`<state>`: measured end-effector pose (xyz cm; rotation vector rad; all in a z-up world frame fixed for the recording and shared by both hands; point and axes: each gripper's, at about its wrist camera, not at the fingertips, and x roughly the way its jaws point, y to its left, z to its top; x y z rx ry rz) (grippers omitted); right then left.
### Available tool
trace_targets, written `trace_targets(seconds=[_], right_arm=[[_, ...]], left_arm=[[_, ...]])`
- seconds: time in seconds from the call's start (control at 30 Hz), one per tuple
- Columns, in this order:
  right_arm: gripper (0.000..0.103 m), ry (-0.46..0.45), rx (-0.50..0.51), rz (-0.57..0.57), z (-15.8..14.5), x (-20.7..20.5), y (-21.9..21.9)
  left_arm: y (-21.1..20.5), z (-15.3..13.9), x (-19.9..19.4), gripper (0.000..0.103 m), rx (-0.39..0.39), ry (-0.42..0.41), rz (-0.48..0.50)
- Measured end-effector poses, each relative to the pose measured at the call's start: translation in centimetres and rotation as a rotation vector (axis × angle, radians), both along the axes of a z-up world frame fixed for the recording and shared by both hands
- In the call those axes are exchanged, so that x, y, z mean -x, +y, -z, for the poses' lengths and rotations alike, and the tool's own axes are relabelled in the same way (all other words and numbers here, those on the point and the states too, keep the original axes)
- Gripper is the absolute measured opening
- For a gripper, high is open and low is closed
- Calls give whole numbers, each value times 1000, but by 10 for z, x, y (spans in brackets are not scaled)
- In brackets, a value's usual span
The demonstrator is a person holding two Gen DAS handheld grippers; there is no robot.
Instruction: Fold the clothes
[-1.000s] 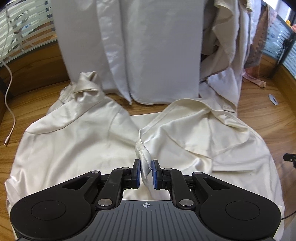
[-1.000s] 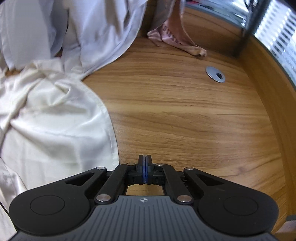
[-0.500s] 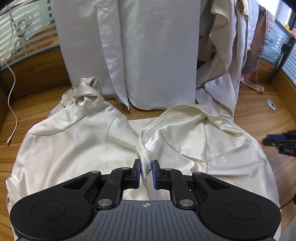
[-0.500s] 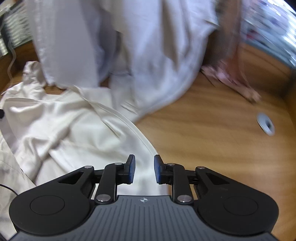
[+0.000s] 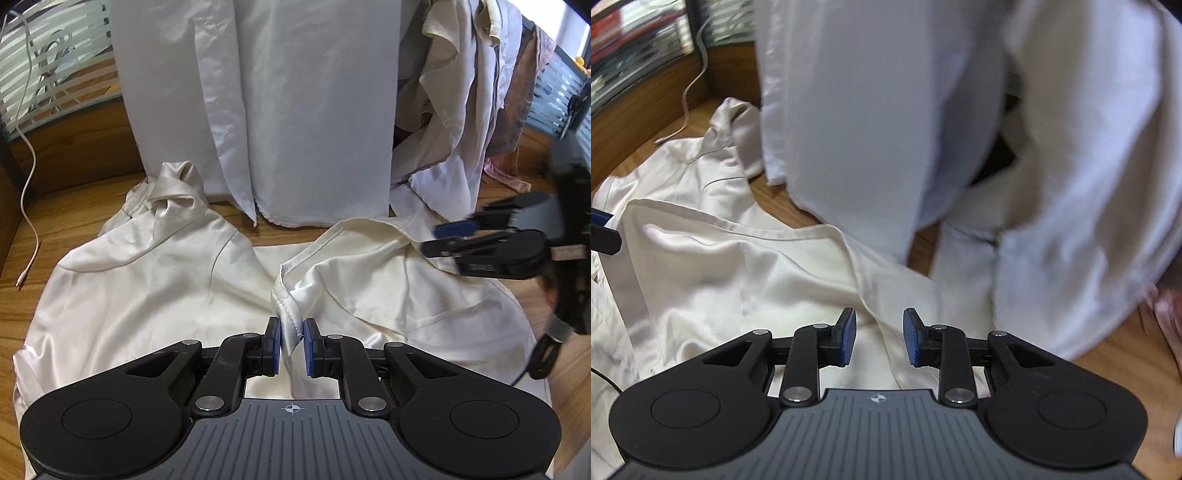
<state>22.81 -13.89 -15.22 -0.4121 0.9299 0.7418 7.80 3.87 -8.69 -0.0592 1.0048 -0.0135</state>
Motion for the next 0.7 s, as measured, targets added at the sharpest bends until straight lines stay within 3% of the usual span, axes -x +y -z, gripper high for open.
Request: trace_targets(seconds=[0.1, 0.17, 0.2, 0.4, 0.63, 0.7], right_arm=[[29, -4, 15, -66, 5, -11, 21], [5, -11, 37, -87, 7, -14, 24], [1, -21, 38, -79, 6, -16, 20], [1, -60, -31, 46, -21, -41, -19], [2, 23, -110, 176, -24, -69, -76], [7, 47, -134, 213, -24, -76, -93]], left_arm=[[-5, -4, -3, 14, -1, -10, 19], [-8, -7, -5, 14, 3, -17, 34], [-10, -9, -6, 13, 7, -21, 44], [-29, -29, -13, 13, 62, -64, 148], [-81, -44, -31, 13, 185, -72, 360], [-103, -42, -37, 13, 196, -51, 424]])
